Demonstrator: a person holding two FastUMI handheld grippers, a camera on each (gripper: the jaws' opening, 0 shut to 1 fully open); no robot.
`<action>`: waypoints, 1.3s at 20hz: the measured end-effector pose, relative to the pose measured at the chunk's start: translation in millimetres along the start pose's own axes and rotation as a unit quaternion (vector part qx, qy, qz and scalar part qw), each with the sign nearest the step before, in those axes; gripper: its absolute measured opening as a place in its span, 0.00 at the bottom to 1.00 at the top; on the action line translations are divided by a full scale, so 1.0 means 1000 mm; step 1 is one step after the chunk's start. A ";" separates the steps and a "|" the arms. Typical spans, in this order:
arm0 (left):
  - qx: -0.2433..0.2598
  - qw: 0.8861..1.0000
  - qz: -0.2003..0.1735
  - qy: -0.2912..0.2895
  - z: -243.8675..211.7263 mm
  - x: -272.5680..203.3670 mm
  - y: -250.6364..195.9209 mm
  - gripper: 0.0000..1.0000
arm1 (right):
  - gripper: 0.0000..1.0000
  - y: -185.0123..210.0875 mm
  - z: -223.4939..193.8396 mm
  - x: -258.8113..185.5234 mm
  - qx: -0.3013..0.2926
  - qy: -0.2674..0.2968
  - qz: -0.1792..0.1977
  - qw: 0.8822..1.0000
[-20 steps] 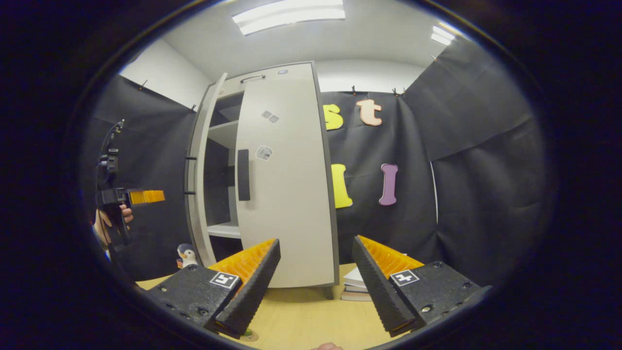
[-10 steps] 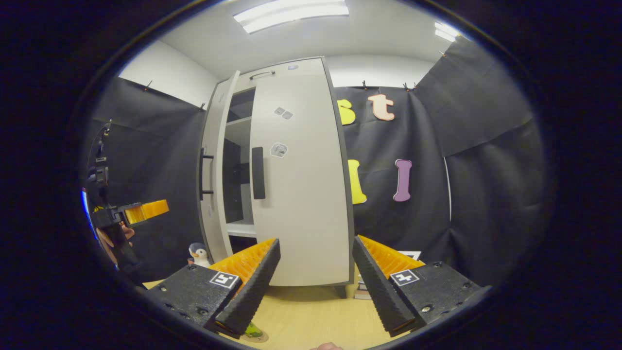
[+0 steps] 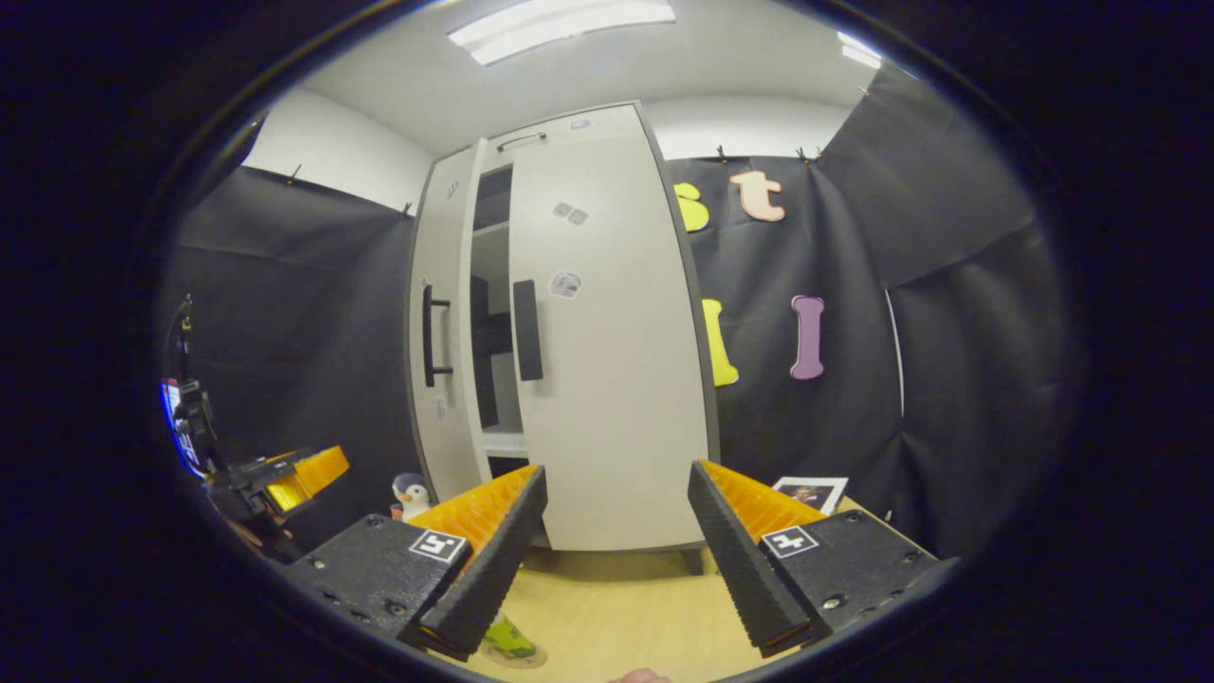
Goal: Grasp the bottle in the cabinet with the left hand and place it on the coaster, then close the right door with the right hand and the left door with the left hand.
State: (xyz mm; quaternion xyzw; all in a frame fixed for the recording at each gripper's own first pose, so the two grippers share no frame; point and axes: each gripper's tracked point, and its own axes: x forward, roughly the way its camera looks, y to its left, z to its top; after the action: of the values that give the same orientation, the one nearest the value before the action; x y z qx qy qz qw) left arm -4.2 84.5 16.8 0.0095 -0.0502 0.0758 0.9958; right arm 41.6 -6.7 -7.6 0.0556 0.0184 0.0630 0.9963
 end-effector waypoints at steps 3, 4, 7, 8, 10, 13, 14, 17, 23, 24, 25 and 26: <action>0.016 1.000 0.001 -0.005 -0.008 -0.005 -0.007 0.90 | 0.94 -0.001 0.002 0.000 0.000 -0.005 -0.009 1.000; 0.022 1.000 0.001 -0.006 -0.009 -0.007 -0.010 0.95 | 0.98 -0.001 0.003 -0.001 -0.003 -0.004 -0.012 1.000; 0.016 1.000 -0.015 0.000 -0.016 -0.013 -0.025 0.95 | 0.94 0.004 0.000 -0.005 -0.015 0.004 -0.010 1.000; 0.013 1.000 -0.019 0.003 -0.017 -0.014 -0.028 0.95 | 0.94 0.004 -0.002 -0.006 -0.018 0.006 -0.009 1.000; 0.010 1.000 -0.019 0.011 -0.026 -0.013 -0.029 0.95 | 0.94 0.004 -0.004 -0.008 -0.015 0.009 -0.008 1.000; 0.017 1.000 -0.007 0.012 -0.028 -0.011 -0.024 0.95 | 0.98 0.007 -0.001 -0.006 -0.006 0.002 -0.006 1.000; 0.019 1.000 -0.005 0.009 -0.027 -0.009 -0.023 0.95 | 0.94 0.006 -0.002 -0.004 -0.008 0.004 -0.005 1.000; 0.019 1.000 -0.003 0.014 -0.030 -0.003 -0.023 0.95 | 0.94 0.005 -0.010 0.004 -0.012 0.020 -0.008 1.000; 0.014 1.000 -0.011 0.022 -0.033 0.001 -0.027 0.95 | 0.98 0.011 -0.006 0.012 -0.014 0.014 -0.003 1.000; 0.016 1.000 -0.013 0.022 -0.033 0.000 -0.028 0.95 | 0.98 0.011 -0.007 0.012 -0.013 0.012 -0.003 1.000; 0.019 0.999 -0.015 0.022 -0.034 -0.001 -0.030 0.95 | 0.98 0.012 -0.007 0.012 -0.010 0.010 -0.001 1.000; 0.021 0.999 -0.016 0.021 -0.033 -0.002 -0.031 0.95 | 0.98 0.014 -0.007 0.012 -0.006 0.005 0.001 1.000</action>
State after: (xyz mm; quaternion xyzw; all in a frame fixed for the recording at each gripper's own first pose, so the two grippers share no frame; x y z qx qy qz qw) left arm 1.5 54.9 -16.9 0.0295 -0.0272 0.0613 0.9973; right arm 51.9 9.5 -13.2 0.0498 0.0229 0.0647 0.9964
